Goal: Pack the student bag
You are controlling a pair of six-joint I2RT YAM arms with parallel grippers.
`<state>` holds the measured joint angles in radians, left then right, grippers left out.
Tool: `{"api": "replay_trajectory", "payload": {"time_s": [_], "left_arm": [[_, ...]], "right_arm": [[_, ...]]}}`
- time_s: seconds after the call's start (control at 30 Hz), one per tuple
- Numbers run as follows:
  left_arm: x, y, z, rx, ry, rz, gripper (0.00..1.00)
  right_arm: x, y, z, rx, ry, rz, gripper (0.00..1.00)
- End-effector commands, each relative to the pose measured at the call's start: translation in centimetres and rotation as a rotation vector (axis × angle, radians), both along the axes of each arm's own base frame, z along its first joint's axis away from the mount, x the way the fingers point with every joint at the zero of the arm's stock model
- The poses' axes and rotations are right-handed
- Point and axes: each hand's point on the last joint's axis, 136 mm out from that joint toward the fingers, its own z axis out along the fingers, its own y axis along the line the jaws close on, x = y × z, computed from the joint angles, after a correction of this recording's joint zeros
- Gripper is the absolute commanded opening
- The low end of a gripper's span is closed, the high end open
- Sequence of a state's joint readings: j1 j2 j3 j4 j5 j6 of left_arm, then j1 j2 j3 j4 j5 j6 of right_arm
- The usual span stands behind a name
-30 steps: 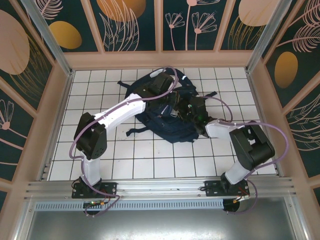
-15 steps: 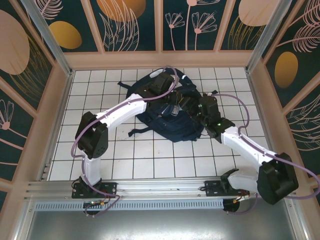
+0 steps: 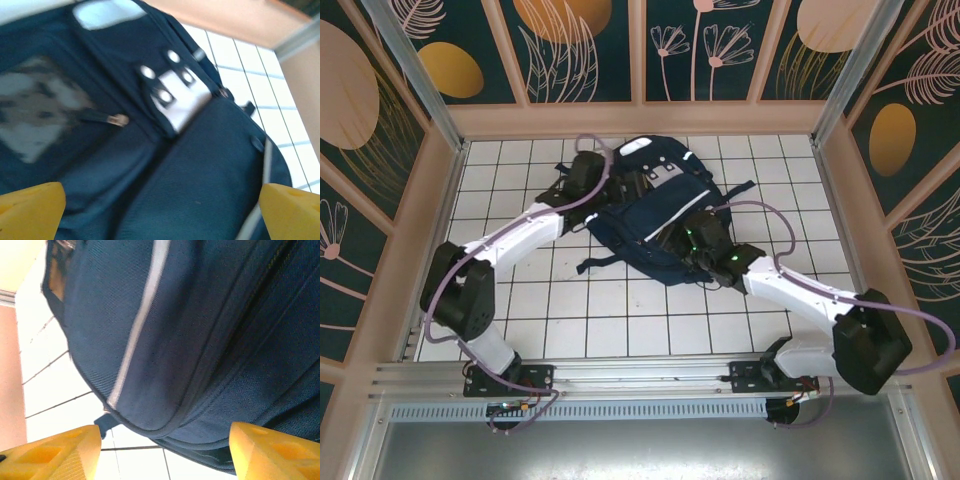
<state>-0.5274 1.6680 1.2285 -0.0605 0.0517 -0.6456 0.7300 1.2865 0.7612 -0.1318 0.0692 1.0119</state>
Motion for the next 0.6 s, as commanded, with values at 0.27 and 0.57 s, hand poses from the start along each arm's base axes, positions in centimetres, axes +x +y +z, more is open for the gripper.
{"api": "replay_trajectory", "payload": {"time_s": [0.27,0.57], "left_arm": [[1.5,3.2,-9.6,-0.001,0.14,0.126,0.98],[-0.4,1.7,-12.6,-0.106,0.24,0.072,0.88]], "right_arm": [[4.7,-5.5,-1.2,-0.098,-0.066,-0.284,0.68],[8.8,-11.1,-1.7,-0.176,-0.128,-0.383,0.67]]}}
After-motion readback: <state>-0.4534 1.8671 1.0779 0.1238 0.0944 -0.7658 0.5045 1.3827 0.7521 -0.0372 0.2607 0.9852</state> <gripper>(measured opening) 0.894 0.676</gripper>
